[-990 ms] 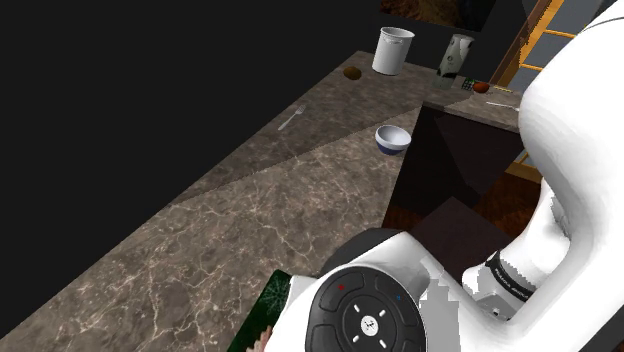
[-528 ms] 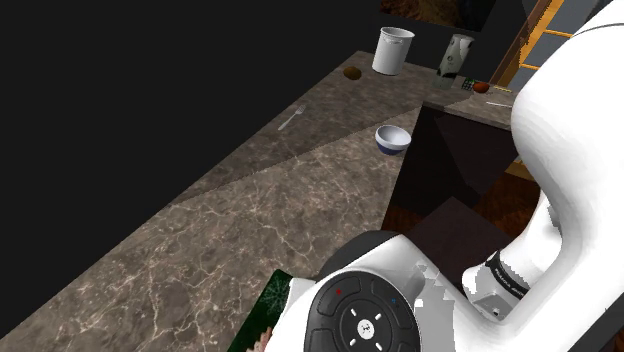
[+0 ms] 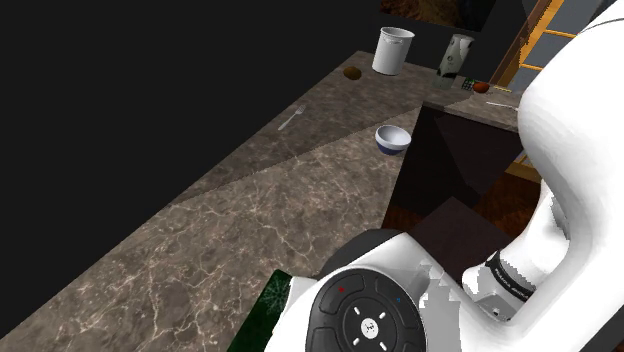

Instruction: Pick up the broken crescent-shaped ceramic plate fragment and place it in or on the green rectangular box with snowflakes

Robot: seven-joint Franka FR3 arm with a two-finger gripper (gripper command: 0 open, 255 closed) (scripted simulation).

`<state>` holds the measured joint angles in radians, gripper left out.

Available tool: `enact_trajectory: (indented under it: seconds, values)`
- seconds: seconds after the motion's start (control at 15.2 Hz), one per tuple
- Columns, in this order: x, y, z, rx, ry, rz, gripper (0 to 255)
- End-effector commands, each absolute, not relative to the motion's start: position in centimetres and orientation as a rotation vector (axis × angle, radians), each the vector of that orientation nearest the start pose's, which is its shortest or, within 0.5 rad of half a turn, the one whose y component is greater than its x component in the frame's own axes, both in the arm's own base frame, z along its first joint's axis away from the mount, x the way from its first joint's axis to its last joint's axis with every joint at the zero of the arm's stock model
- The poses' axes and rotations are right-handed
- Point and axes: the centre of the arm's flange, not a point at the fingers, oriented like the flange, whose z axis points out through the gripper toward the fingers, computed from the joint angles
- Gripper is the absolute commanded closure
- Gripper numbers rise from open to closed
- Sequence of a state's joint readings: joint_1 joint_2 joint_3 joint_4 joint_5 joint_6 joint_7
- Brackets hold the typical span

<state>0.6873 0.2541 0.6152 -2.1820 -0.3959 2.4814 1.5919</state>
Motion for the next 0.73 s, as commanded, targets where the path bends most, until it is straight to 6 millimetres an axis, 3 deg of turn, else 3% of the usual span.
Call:
enact_trajectory:
  seconds: [0.0,0.13,0.66]
  values:
    - [15.0,54.2,32.2,-3.041,0.016,-0.191,0]
    - [14.7,54.0,34.5,-3.041,0.016,-0.191,0]
    - [14.7,54.0,34.5,-3.041,0.016,-0.191,0]
